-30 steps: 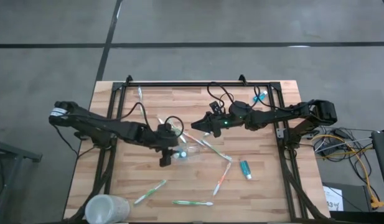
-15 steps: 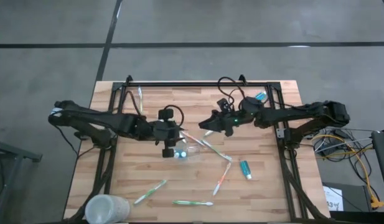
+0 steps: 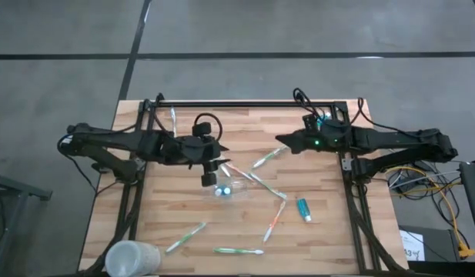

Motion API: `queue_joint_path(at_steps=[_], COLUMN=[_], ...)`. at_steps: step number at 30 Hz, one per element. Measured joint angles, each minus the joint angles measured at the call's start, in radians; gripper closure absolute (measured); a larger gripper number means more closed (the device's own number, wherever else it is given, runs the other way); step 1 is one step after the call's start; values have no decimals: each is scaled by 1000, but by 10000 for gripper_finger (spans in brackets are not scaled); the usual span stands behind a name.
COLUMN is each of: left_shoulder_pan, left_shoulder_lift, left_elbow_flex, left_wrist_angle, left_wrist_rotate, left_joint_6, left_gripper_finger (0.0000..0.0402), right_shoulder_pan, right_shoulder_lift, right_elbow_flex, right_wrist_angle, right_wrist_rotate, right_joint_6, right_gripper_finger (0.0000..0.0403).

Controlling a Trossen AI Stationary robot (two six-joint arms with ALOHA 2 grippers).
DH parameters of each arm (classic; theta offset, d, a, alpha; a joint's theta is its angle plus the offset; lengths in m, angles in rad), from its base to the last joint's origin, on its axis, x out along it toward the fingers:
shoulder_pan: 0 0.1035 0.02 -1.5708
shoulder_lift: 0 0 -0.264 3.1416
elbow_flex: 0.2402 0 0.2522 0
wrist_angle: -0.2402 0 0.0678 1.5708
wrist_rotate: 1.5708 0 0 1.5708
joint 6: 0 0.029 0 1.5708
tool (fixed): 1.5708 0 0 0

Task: Pick & Place toothbrushing station
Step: Put the blue mouthwash bottle into the transparent organizer

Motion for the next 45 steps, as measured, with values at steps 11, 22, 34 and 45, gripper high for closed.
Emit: queue_joint_path(at_steps=[11, 22, 34, 45], left_shoulder_pan=[2, 2, 3, 3], left_shoulder_lift=[-39, -216, -380, -409], left_elbow_flex=[-14, -87, -302, -401], left_wrist_angle=[118, 97, 252, 304], left_wrist_rotate=[54, 48, 47, 53], left_joint_6=[74, 79, 92, 94], left_gripper_finger=[264, 269, 268, 268], right_shoulder_pan=[80, 146, 219, 223], right_shoulder_lift=[-8, -23, -2, 109], right_elbow_flex=[0, 0, 0, 0], right_wrist_angle=[-93, -175, -164, -96], right_wrist_rotate=[-5, -100, -122, -221], right_joint_6=[-12, -78, -135, -12], right_gripper_finger=[335, 339, 333, 312])
